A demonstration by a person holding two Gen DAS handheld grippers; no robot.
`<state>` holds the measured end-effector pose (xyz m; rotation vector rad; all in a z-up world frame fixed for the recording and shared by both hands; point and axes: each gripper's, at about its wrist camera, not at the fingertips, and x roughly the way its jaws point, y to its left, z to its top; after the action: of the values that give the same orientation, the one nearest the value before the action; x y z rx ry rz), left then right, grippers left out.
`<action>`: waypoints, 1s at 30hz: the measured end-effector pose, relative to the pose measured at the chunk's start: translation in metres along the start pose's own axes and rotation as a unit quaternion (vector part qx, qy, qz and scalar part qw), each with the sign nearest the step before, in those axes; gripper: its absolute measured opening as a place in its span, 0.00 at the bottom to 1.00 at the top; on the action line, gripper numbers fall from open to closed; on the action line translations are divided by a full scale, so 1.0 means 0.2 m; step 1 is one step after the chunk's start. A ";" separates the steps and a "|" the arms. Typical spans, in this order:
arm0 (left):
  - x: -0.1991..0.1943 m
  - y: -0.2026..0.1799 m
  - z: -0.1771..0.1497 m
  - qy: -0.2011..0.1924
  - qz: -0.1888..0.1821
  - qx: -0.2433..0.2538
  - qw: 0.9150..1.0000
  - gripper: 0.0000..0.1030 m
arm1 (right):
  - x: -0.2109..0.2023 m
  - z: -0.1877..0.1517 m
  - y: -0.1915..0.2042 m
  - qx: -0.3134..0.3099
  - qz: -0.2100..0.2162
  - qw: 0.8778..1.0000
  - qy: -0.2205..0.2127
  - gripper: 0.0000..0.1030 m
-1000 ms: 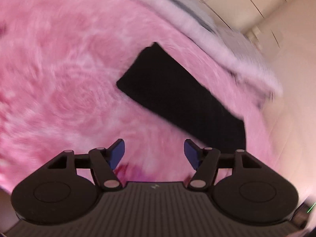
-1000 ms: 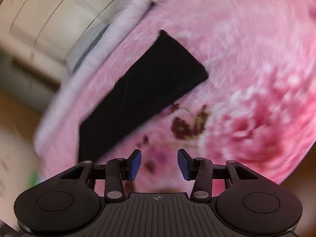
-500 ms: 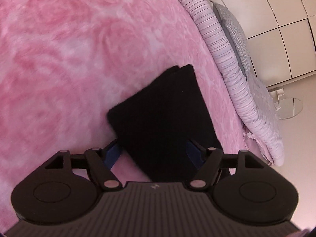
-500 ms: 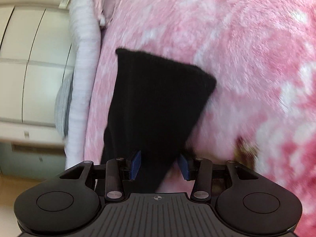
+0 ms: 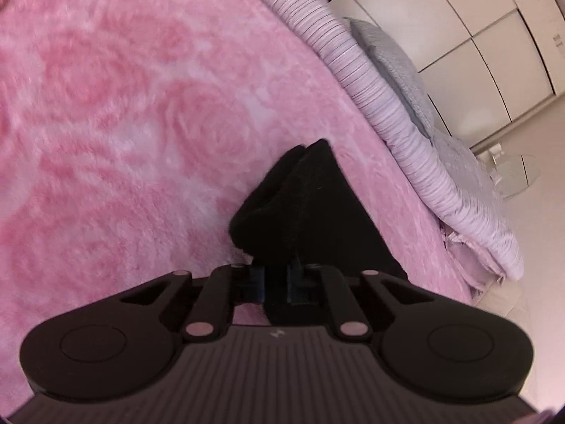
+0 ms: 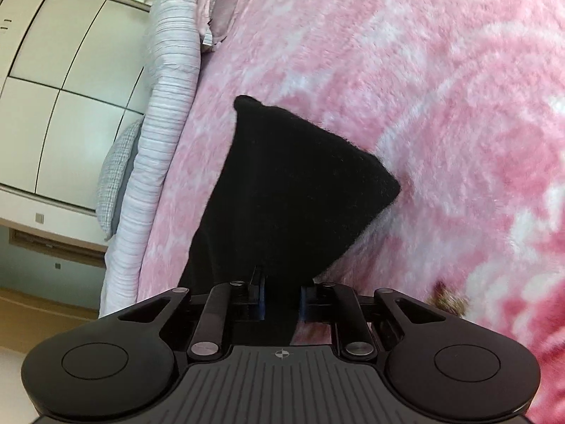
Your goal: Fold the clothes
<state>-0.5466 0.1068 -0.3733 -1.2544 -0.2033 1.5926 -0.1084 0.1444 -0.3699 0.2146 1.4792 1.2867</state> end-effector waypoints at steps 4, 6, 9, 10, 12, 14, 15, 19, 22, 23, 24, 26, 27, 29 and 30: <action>-0.21 0.02 -0.09 0.006 -0.009 0.007 1.000 0.07 | -0.11 0.00 -0.04 -0.001 0.003 1.000 0.013 0.15; -0.32 0.05 -0.16 0.017 -0.009 0.013 1.000 0.07 | -0.21 -0.01 -0.09 -0.006 0.004 1.000 0.022 0.15; -0.41 0.14 -0.26 0.042 0.005 0.019 0.999 0.08 | -0.38 -0.04 -0.20 -0.011 0.007 0.999 0.036 0.17; -0.43 0.17 -0.29 0.052 0.011 0.020 0.998 0.09 | -0.41 -0.05 -0.26 -0.005 0.002 0.999 0.038 0.18; -0.47 0.22 -0.33 0.064 0.021 0.019 0.998 0.13 | -0.46 -0.07 -0.36 0.007 -0.008 0.999 0.042 0.24; -0.51 0.22 -0.30 0.070 0.022 0.027 0.997 0.13 | -0.51 -0.07 -0.42 0.022 0.004 0.999 0.033 0.33; -0.53 0.20 -0.28 0.072 0.023 0.037 0.997 0.13 | -0.53 -0.07 -0.44 0.029 0.010 0.999 0.028 0.38; -0.59 0.08 -0.26 0.077 0.046 0.122 0.988 0.12 | -0.59 -0.01 -0.44 0.011 0.000 1.000 -0.016 0.39; -0.54 -0.02 -0.31 0.101 0.090 0.225 0.965 0.26 | -0.58 0.03 -0.41 -0.031 -0.055 0.997 -0.037 0.39; -0.49 -0.05 -0.34 0.117 0.116 0.266 0.950 0.26 | -0.59 0.03 -0.38 -0.059 -0.081 0.994 -0.049 0.39; -0.47 -0.07 -0.38 0.128 0.139 0.291 0.938 0.25 | -0.60 0.03 -0.34 -0.087 -0.106 0.989 -0.060 0.39; -0.49 -0.10 -0.41 0.124 0.146 0.305 0.933 0.25 | -0.63 0.02 -0.27 -0.138 -0.140 0.978 -0.073 0.39; -0.49 -0.12 -0.43 0.122 0.148 0.312 0.931 0.25 | -0.65 0.01 -0.22 -0.163 -0.148 0.973 -0.073 0.39; -0.52 -0.16 -0.46 0.115 0.147 0.325 0.927 0.26 | -0.65 -0.05 -0.15 -0.218 -0.150 0.962 -0.059 0.39; -0.53 -0.18 -0.47 0.114 0.144 0.332 0.925 0.26 | -0.66 -0.08 -0.11 -0.246 -0.151 0.956 -0.053 0.39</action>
<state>-0.4613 -0.0020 -0.3255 -0.9340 0.6501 1.5462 -0.0611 0.0317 -0.3130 -0.2587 1.0137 1.3237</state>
